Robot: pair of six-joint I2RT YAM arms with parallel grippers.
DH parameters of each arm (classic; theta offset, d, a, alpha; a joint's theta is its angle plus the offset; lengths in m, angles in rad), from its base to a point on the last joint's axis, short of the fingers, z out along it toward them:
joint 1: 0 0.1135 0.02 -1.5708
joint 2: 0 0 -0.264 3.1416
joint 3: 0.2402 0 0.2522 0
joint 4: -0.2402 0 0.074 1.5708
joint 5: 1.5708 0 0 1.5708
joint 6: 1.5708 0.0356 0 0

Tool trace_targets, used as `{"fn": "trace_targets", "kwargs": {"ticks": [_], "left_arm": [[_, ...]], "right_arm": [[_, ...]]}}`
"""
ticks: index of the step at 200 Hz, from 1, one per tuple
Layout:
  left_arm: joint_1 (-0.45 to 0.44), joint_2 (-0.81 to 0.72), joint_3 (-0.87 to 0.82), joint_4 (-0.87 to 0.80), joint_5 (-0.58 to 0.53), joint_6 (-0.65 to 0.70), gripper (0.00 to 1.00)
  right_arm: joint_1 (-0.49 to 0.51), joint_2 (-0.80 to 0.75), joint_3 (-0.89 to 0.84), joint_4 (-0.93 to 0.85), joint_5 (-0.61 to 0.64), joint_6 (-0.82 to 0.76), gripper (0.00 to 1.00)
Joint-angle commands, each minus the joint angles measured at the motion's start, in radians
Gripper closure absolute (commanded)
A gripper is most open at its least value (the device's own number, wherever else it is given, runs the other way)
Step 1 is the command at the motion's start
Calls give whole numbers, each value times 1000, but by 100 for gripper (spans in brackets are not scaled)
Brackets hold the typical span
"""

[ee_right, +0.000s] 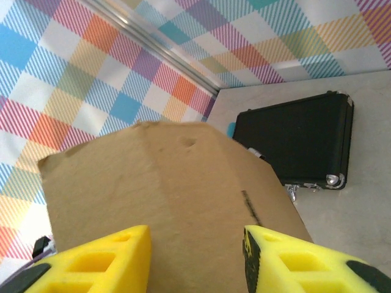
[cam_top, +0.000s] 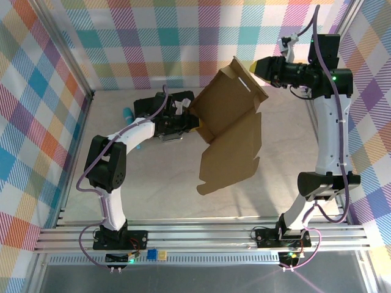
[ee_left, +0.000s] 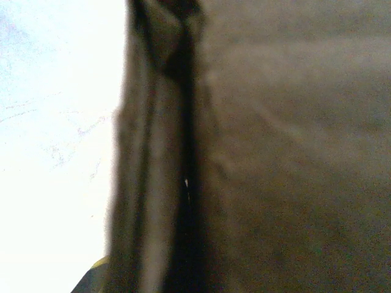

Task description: Fold the paper box

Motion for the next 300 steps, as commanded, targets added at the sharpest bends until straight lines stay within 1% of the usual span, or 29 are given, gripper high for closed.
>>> {"fn": "trace_targets", "kwargs": {"ticks": [1,26,60,76,103,131,151,170,190,204,236,251,270,300], "left_arm": [[11,1,59,-150,-3,63,100],[11,-13,70,-223,-19,85,100],[11,-27,68,-253,-24,98,100],[11,-32,76,-266,-22,103,100],[11,-41,97,-304,-28,127,100],[11,-49,107,-331,-26,146,100],[11,-60,114,-357,-34,171,100],[11,-72,119,-375,-35,189,100],[11,-84,117,-386,-36,203,100],[11,-92,114,-387,-34,205,100],[11,-109,109,-395,-36,217,100],[11,-115,110,-403,-37,222,100],[11,-123,114,-410,-40,229,100],[11,-131,120,-424,-45,234,100]], "right_arm": [[35,-21,19,-50,7,-82,55],[64,-29,-19,-91,93,-117,54],[107,-39,-32,-119,208,-164,54],[139,-35,-16,-155,319,-207,52],[193,-31,-16,-189,495,-271,53],[250,-20,-17,-199,610,-320,53],[293,-12,-18,-207,722,-352,53],[337,-12,-36,-200,883,-374,53],[381,-14,-64,-176,1058,-401,50],[401,-13,-78,-156,1134,-417,49],[405,-14,-104,-131,1179,-438,47],[405,-14,-113,-124,1193,-454,51],[405,-11,-137,-119,1218,-476,51],[405,-1,-163,-110,1278,-472,55]]}}
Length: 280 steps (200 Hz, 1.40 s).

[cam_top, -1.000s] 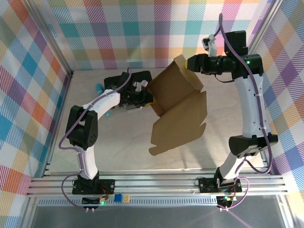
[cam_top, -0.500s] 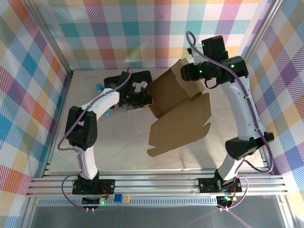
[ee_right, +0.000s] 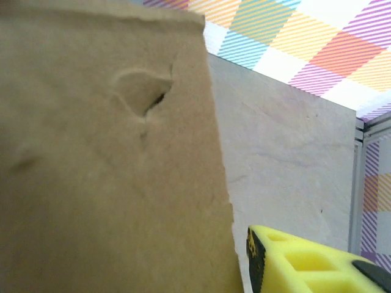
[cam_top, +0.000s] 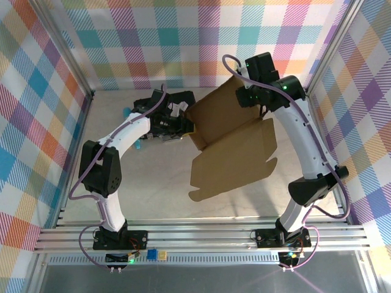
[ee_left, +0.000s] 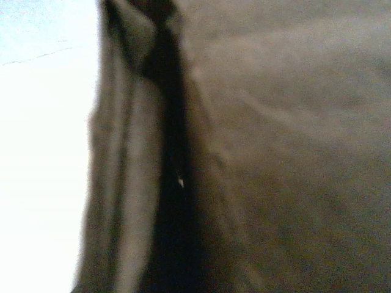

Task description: Fold the paper box

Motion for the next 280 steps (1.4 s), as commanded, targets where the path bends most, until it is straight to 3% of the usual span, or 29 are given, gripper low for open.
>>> {"fn": "trace_targets", "kwargs": {"ticks": [1,29,71,99,148,200,225,280], "left_arm": [[8,-52,44,-14,40,32,100],[8,-51,57,-34,26,30,100],[0,-43,109,-129,-64,10,100],[-16,-35,159,-227,-151,-16,100],[-37,-37,255,-386,-287,-82,100],[-57,-10,404,-615,-490,-80,100],[-60,-9,432,-647,-540,-89,100],[-75,2,465,-680,-604,-94,100]], "right_arm": [[0,8,-14,12,81,-20,55],[11,23,8,9,165,-12,63],[55,39,14,9,356,-15,89],[55,46,13,4,379,-11,100],[75,63,-14,20,536,-31,100],[78,78,-18,9,565,-31,100],[81,90,-35,-12,595,-8,100],[109,118,-36,-18,784,38,100]]}}
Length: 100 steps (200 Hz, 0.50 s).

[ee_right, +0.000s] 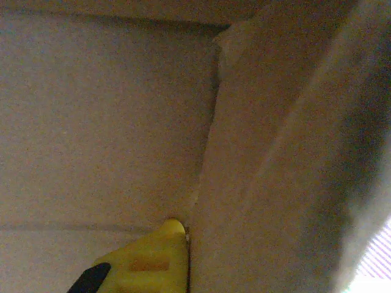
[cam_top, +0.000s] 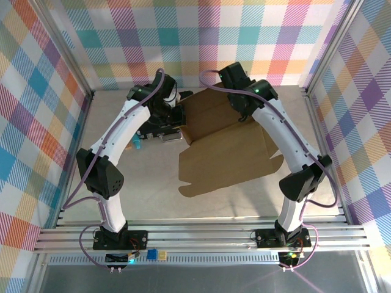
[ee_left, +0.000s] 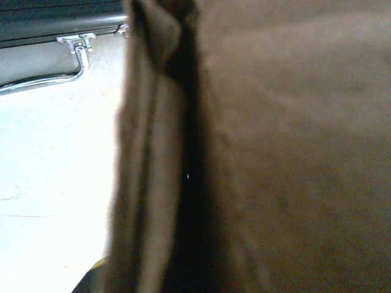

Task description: Fold the paper box

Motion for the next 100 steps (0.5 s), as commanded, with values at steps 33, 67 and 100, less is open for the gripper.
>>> {"fn": "trace_targets", "kwargs": {"ticks": [33,67,100], "left_arm": [[5,9,45,-105,-100,-24,100],[5,13,63,-118,-98,-21,100],[5,20,78,-125,-95,-17,100]], "right_arm": [[-13,27,-12,-54,330,42,100],[-17,-5,-33,-24,228,39,100],[-52,-15,52,-122,-95,123,74]]}}
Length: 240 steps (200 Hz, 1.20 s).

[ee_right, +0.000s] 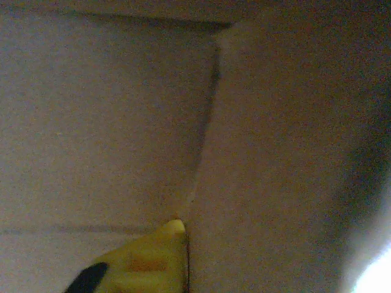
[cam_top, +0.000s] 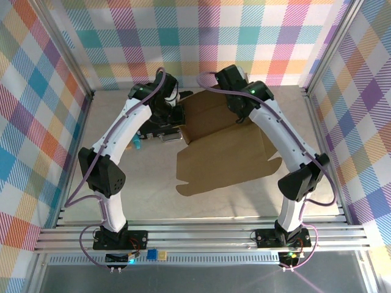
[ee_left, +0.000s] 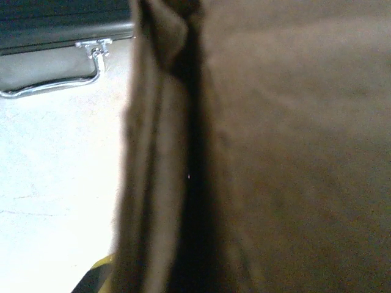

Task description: Fold the paper box

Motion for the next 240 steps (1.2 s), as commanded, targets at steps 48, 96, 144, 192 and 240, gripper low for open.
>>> {"fn": "trace_targets", "kwargs": {"ticks": [48,96,144,192,240], "left_arm": [[10,13,61,-99,-39,4,100],[10,25,74,-109,-35,12,100],[11,31,92,-118,-34,12,100],[10,34,95,-122,-27,13,100],[10,34,98,-126,-20,15,100]], "right_arm": [[-96,6,208,-214,-262,109,56],[-134,-29,157,-216,-339,125,52],[-134,-45,89,-221,-308,123,54],[-134,-124,-111,-114,-259,101,66],[-134,-118,-150,-60,-237,91,75]]}}
